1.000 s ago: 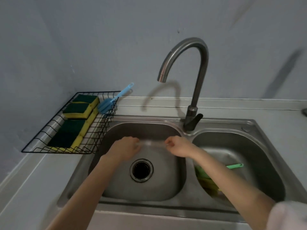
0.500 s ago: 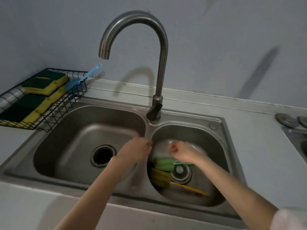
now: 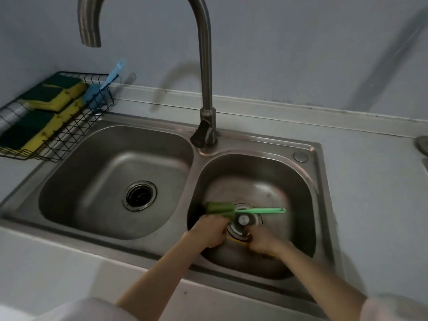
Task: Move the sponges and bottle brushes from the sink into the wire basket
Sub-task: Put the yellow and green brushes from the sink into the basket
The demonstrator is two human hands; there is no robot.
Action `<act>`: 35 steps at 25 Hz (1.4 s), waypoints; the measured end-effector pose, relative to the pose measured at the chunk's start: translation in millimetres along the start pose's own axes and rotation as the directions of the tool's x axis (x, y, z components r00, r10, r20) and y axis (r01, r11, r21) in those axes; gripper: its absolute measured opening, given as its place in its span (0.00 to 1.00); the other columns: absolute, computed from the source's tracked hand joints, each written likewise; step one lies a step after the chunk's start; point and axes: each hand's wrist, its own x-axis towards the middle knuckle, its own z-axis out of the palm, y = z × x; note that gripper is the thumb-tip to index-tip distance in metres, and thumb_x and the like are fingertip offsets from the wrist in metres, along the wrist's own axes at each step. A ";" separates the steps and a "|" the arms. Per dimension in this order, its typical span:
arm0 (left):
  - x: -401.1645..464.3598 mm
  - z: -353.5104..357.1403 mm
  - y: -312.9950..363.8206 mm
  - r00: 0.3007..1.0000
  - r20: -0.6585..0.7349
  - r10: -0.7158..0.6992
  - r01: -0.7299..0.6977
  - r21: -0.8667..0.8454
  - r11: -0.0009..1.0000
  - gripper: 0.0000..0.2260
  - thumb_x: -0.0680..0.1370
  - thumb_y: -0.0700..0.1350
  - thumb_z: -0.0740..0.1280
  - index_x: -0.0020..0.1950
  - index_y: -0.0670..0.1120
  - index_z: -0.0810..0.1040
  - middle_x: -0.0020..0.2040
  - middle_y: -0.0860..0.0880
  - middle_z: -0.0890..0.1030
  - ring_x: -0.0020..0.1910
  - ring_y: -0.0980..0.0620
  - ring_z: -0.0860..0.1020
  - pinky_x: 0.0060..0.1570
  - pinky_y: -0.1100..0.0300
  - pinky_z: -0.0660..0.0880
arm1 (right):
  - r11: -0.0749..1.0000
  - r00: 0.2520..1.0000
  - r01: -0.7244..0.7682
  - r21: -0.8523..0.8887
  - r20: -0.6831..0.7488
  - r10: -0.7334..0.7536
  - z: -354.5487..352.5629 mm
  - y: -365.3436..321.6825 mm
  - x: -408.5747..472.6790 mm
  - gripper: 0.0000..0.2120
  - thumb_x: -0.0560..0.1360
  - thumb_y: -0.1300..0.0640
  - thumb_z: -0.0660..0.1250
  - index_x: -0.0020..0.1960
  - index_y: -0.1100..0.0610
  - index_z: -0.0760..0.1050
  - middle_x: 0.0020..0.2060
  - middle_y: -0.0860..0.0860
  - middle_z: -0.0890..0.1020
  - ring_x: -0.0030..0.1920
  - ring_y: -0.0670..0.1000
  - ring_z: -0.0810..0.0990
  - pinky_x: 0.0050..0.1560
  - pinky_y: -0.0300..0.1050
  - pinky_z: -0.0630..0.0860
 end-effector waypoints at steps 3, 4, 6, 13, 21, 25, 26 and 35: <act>5.9 10.1 -3.2 0.998 0.066 -0.006 0.005 0.028 1.000 0.19 0.76 0.42 0.59 0.68 0.44 0.65 0.69 0.41 0.69 0.68 0.41 0.66 0.67 0.47 0.63 | 1.000 0.999 0.011 -0.004 0.041 -0.011 12.9 1.2 4.7 0.14 0.74 0.63 0.59 0.58 0.59 0.75 0.59 0.60 0.79 0.60 0.58 0.76 0.57 0.49 0.73; 7.5 11.2 -4.6 0.997 0.074 -0.007 0.005 0.036 0.999 0.20 0.76 0.42 0.60 0.68 0.44 0.64 0.69 0.41 0.68 0.68 0.41 0.66 0.67 0.47 0.62 | 1.000 0.999 0.011 0.010 0.043 -0.012 13.0 1.1 5.3 0.13 0.74 0.62 0.58 0.57 0.59 0.75 0.58 0.60 0.79 0.59 0.58 0.77 0.57 0.49 0.74; 11.5 12.3 -6.1 0.997 0.078 -0.008 0.004 0.048 0.999 0.21 0.76 0.42 0.60 0.69 0.45 0.63 0.69 0.41 0.67 0.68 0.40 0.66 0.67 0.46 0.62 | 0.999 0.999 0.021 0.035 0.042 -0.023 9.1 3.2 6.1 0.13 0.75 0.61 0.58 0.56 0.58 0.76 0.58 0.59 0.80 0.59 0.58 0.77 0.57 0.48 0.73; 14.8 -7.2 -10.3 1.000 -0.011 0.019 -0.019 0.020 1.000 0.23 0.76 0.45 0.61 0.70 0.47 0.61 0.69 0.41 0.68 0.67 0.41 0.67 0.66 0.47 0.64 | 0.986 0.988 0.142 0.090 -0.076 -0.135 -41.2 7.9 -6.4 0.11 0.76 0.57 0.61 0.54 0.56 0.79 0.54 0.54 0.81 0.53 0.52 0.78 0.51 0.43 0.70; -8.9 -67.1 -37.1 0.951 -0.295 0.094 -0.101 -0.008 0.995 0.19 0.75 0.46 0.62 0.65 0.50 0.68 0.65 0.46 0.70 0.65 0.45 0.69 0.66 0.51 0.62 | 0.988 0.953 0.150 0.033 -0.272 -0.135 -94.3 -27.7 -26.8 0.11 0.74 0.55 0.63 0.56 0.52 0.77 0.54 0.51 0.82 0.56 0.52 0.79 0.52 0.44 0.72; -21.3 -86.8 -53.3 0.908 -0.401 0.120 -0.153 -0.052 0.987 0.15 0.73 0.46 0.63 0.59 0.48 0.71 0.61 0.47 0.74 0.60 0.46 0.72 0.61 0.53 0.66 | 0.981 0.928 0.099 -0.168 -0.341 -0.152 -117.9 -59.5 -45.4 0.09 0.74 0.51 0.62 0.52 0.46 0.77 0.51 0.48 0.82 0.55 0.54 0.78 0.53 0.50 0.73; -24.6 -92.9 -57.0 0.896 -0.426 0.124 -0.173 -0.080 0.982 0.15 0.73 0.46 0.63 0.59 0.48 0.71 0.60 0.47 0.74 0.60 0.46 0.72 0.60 0.53 0.66 | 0.985 0.923 0.099 -0.143 -0.356 -0.144 -122.7 -66.6 -49.0 0.09 0.73 0.51 0.63 0.52 0.46 0.77 0.49 0.48 0.83 0.54 0.54 0.79 0.53 0.50 0.73; -76.8 -124.3 -159.2 0.848 -0.521 0.097 -0.191 -0.128 0.973 0.13 0.73 0.43 0.63 0.57 0.47 0.72 0.58 0.47 0.73 0.58 0.47 0.69 0.53 0.54 0.70 | 0.986 0.890 0.167 0.000 -0.431 -0.151 -124.8 -164.4 -35.9 0.08 0.73 0.52 0.66 0.50 0.50 0.79 0.41 0.46 0.80 0.51 0.52 0.80 0.54 0.49 0.76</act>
